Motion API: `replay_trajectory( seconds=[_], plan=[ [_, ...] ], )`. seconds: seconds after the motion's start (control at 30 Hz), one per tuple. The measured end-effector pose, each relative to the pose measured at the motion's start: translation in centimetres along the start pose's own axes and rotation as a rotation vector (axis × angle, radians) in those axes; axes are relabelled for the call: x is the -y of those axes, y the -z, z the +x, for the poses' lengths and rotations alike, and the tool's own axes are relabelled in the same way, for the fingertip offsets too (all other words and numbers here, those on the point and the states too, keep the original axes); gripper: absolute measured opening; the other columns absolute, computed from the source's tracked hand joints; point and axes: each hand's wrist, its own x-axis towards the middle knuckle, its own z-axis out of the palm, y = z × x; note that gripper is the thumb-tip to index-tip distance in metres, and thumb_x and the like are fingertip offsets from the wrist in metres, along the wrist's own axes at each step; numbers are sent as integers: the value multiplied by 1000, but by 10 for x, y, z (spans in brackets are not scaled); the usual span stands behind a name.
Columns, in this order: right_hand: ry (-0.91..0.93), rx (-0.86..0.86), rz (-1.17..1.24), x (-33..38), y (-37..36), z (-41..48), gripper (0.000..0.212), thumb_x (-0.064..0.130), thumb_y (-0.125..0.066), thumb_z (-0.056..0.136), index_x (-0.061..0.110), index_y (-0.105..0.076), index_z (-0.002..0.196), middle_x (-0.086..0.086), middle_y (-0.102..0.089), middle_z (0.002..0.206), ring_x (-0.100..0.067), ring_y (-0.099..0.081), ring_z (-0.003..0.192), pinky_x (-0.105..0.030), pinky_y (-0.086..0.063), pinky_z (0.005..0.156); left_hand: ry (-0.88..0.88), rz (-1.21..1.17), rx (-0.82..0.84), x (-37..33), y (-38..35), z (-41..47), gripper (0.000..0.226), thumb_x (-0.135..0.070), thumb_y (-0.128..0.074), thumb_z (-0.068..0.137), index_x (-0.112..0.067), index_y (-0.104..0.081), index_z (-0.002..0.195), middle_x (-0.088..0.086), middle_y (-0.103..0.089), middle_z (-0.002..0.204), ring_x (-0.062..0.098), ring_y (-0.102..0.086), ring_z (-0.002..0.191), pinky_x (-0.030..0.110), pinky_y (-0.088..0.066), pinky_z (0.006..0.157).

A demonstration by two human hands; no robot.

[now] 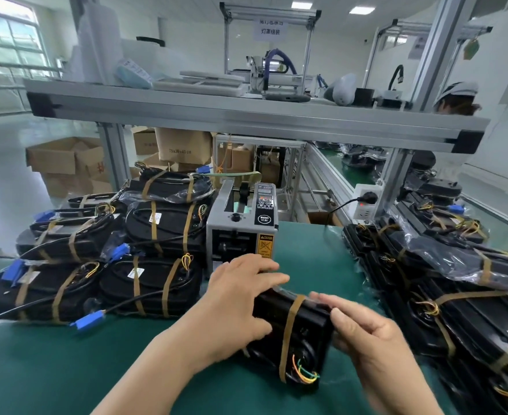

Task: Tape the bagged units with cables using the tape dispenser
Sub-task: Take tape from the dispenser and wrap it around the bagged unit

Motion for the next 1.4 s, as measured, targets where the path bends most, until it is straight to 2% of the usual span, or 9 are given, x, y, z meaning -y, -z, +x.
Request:
replay_trajectory(
  seconds=[0.07,0.17,0.33,0.6,0.8,0.93,1.03,1.2,1.4],
  plan=[
    [54,-86,-18,-1,-1,-3,26,20,-65,78,17,-81,99,-14,-77,103,-25,-75,97,-23,-59,71,169,-224,-171,12,9,2,51,-15,-72,82,-45,-62,122,-31,-50,130,-24,-36,120,8,-31,101],
    [104,-190,-59,-7,-12,-9,24,21,-63,81,18,-81,97,-11,-78,101,-22,-75,97,-25,-60,77,576,-600,-478,30,16,20,17,-16,-69,87,-31,-75,91,-14,-72,90,6,-65,87,22,-51,77],
    [194,-408,-13,-15,-43,-13,30,8,-52,100,14,-77,84,-6,-78,97,-17,-75,90,-17,-57,71,941,-1018,-490,51,5,59,12,-17,-65,92,-11,-70,82,-2,-64,66,8,-49,55,20,-39,52],
    [214,-658,72,-10,-55,-10,30,13,-50,103,13,-75,87,-6,-78,98,-24,-75,93,-31,-61,78,1092,-1404,-430,57,2,85,28,-22,-61,98,-11,-61,73,-7,-53,44,1,-46,37,14,-31,46],
    [234,-632,-1,-15,-64,-17,29,12,-52,102,16,-76,87,-3,-78,98,-19,-74,97,-26,-58,85,1123,-1475,-674,53,-6,96,11,-10,-65,92,-10,-59,83,-2,-54,57,5,-44,44,12,-29,31],
    [220,-592,-18,-13,-63,-21,28,15,-54,101,22,-79,91,0,-79,99,-16,-74,95,-25,-57,84,899,-1363,-818,43,-7,69,16,-9,-68,86,-12,-59,73,-3,-57,57,4,-48,43,15,-37,38],
    [198,-560,-7,-9,-64,-23,31,14,-52,102,24,-79,93,1,-79,97,-10,-74,89,-16,-57,74,666,-1221,-659,22,5,33,19,-13,-69,86,-16,-65,68,-3,-58,60,8,-51,54,22,-43,57],
    [154,-496,160,-4,-72,-25,31,10,-49,102,12,-78,89,-8,-78,95,-15,-75,83,-18,-56,64,380,-1033,-81,-35,4,-8,19,-25,-76,78,-22,-67,62,-4,-57,64,5,-50,58,17,-43,58],
    [140,-450,196,-4,-78,-31,31,10,-49,102,9,-77,91,-14,-77,93,-20,-75,83,-20,-57,63,424,-893,-96,-51,-10,-5,18,-9,-75,83,-12,-70,65,-7,-59,53,-2,-46,43,8,-37,46]
  ],
)
